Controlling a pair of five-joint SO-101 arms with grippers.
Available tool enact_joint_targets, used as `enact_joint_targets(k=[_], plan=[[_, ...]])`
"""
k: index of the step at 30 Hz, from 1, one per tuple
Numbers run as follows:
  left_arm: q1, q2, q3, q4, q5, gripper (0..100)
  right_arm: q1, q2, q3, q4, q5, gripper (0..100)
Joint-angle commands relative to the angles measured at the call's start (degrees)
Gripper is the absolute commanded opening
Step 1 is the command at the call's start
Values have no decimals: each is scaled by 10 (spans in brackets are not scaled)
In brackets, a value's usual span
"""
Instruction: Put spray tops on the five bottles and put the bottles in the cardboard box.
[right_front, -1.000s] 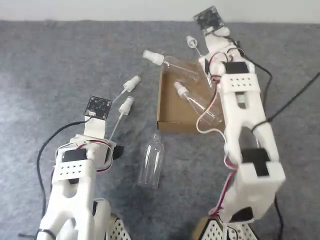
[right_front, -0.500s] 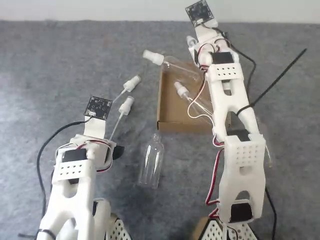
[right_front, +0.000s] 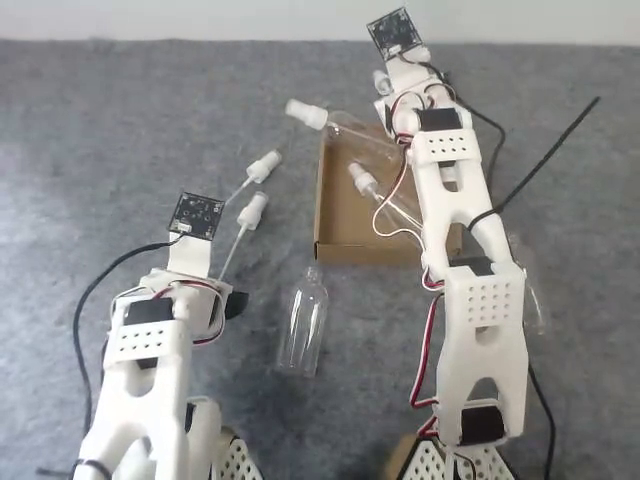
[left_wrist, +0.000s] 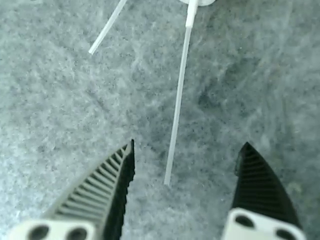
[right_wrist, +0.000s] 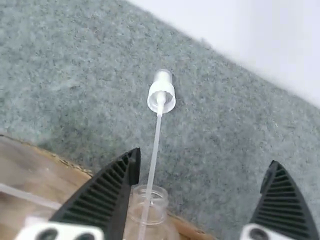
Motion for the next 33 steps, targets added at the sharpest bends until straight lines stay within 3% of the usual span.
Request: enact_joint_targets(k=[1, 6, 18, 25, 33], plan=[[1, -19, -4, -13, -5, 307, -3, -11, -22, -7, 19, 332], [1, -19, -4, -13, -5, 307, 1, 2, -22, -7, 23, 318], [1, -18, -4, -13, -5, 307, 23, 7, -22, -13, 23, 7], [1, -18, -4, -13, -5, 307, 50, -9, -21, -6, 22, 6], [0, -22, 14, -50, -4, 307, 61, -85, -23, 97, 22, 6]])
